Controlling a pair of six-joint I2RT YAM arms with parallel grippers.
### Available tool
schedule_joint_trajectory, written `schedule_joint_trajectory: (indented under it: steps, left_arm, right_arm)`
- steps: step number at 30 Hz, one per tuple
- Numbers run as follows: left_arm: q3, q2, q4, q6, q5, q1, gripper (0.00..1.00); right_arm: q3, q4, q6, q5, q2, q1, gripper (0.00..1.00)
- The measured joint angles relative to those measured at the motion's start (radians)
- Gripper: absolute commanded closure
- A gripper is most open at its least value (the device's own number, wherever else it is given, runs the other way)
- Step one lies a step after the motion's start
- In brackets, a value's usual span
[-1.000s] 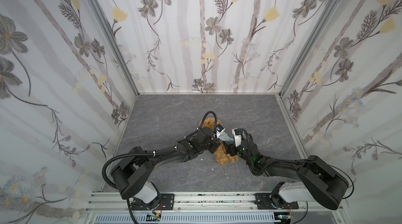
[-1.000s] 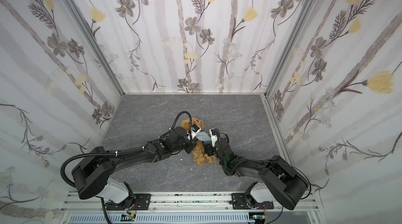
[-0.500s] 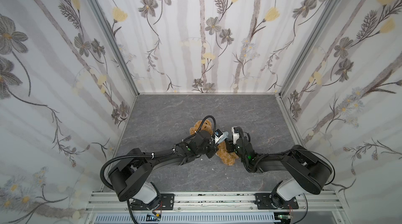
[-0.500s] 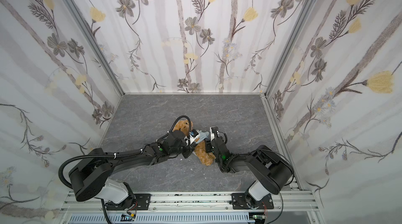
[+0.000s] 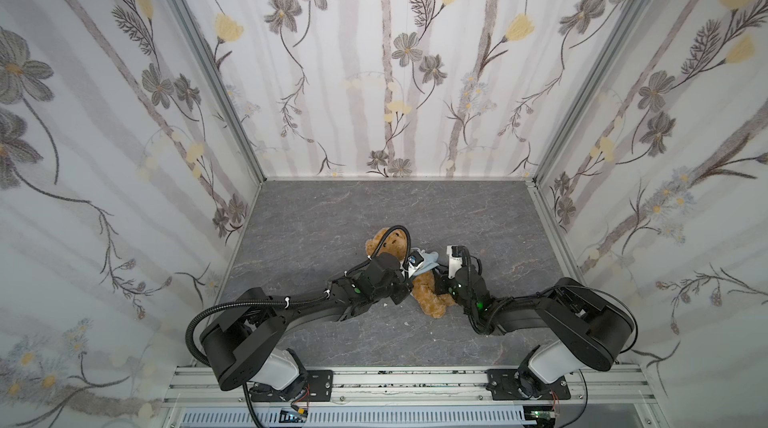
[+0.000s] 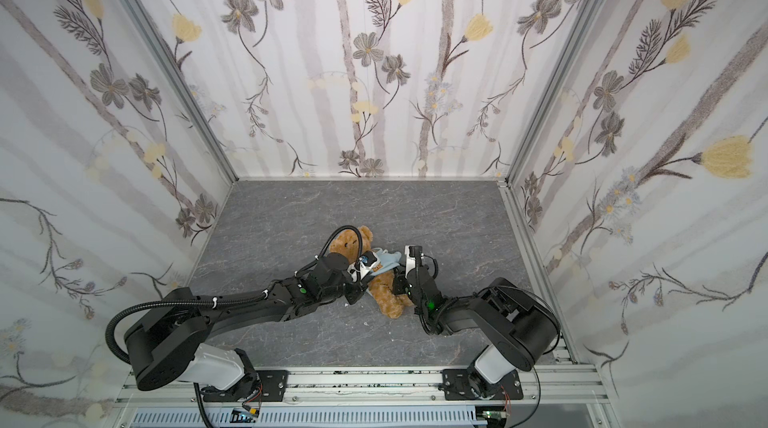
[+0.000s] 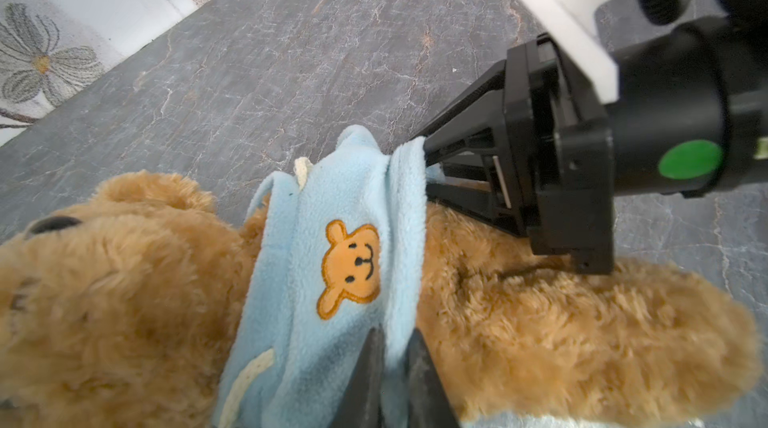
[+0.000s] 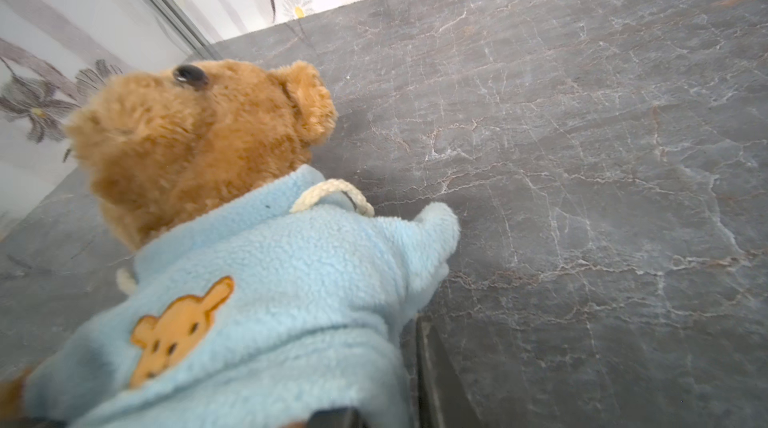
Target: Dress the teddy bear
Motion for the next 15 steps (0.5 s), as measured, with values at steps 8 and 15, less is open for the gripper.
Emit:
schedule_joint_trajectory:
  steps: [8,15]
  left_arm:
    - [0.050,0.067,0.016,0.062,-0.071,-0.032,0.46]
    - [0.053,0.097,0.023,0.109,-0.127,-0.060,0.50]
  right_arm:
    - [-0.013,-0.002,0.048,-0.054,-0.057,0.004,0.87]
    - [-0.010,-0.019,0.087,-0.075,-0.075,0.004,0.88]
